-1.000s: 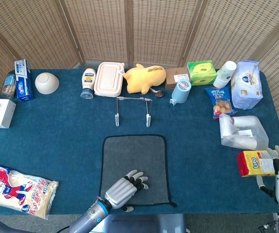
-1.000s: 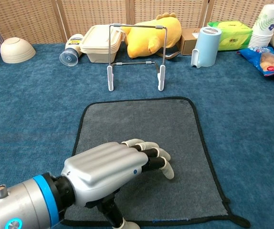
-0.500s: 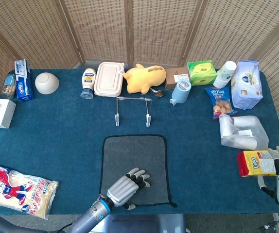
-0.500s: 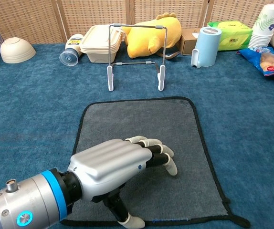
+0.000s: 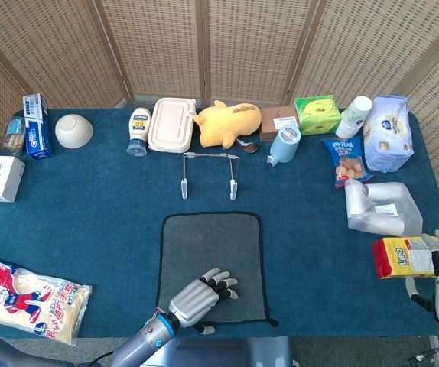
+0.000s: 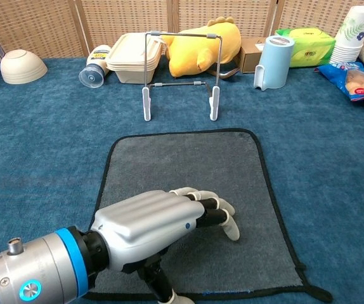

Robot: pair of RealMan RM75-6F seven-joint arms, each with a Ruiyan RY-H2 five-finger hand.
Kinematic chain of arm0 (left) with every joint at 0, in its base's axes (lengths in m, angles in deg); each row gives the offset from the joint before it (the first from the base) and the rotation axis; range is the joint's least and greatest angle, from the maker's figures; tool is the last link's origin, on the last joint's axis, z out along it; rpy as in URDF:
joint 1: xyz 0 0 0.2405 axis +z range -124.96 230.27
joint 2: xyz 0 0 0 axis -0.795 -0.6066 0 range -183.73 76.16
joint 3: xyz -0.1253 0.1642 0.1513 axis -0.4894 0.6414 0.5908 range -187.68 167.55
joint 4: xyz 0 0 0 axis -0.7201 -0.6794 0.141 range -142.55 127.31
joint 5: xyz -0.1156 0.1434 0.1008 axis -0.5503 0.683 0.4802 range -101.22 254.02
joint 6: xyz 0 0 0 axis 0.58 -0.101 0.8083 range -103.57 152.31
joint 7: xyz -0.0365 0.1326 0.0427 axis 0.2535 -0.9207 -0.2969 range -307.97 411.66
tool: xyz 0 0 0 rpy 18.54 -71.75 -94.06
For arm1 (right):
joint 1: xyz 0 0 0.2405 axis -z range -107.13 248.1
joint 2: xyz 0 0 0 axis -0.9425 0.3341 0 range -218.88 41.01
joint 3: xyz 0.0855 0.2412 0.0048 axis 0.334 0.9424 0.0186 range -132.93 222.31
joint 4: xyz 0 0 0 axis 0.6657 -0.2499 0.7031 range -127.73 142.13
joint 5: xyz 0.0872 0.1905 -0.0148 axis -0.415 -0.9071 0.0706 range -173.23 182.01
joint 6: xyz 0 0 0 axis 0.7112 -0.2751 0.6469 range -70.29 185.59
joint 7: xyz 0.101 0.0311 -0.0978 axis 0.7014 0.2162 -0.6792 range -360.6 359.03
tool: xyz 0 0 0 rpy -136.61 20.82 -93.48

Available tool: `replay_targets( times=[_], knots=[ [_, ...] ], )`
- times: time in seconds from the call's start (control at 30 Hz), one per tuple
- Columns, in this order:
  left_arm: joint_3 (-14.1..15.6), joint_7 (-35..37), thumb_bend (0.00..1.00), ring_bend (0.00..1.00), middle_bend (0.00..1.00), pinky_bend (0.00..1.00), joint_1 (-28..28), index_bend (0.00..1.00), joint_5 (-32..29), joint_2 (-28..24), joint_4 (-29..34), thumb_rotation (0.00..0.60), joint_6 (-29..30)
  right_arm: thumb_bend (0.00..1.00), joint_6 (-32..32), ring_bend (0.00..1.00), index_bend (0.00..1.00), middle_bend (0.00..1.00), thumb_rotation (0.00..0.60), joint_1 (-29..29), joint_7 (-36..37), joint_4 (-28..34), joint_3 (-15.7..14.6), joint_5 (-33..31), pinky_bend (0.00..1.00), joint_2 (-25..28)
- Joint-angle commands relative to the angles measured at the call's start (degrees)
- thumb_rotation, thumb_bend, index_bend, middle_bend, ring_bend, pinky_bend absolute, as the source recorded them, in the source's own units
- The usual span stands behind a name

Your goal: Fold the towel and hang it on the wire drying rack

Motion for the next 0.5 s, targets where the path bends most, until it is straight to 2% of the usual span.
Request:
replay_targets(
  times=[0.03,0.5],
  knots=[
    [0.09,-0.32,0.10,0.00,0.12,0.00,-0.28,0.24,-0.27,-0.07,-0.20,0.600,-0.10,0.35,-0.01,0.00,0.12,0.04,0.600,0.02,-0.05,0.06,0.02,0.00,0.00,0.00],
    [-0.08,-1.55,0.10,0.00,0.13,0.00,-0.91,0.25,-0.21,1.31,-2.92,0.600,1.31,0.35,-0.41,0.00,0.12,0.04,0.600,0.29,-0.53,0.47,0.06,0.07,0.00,0.08]
  ],
)
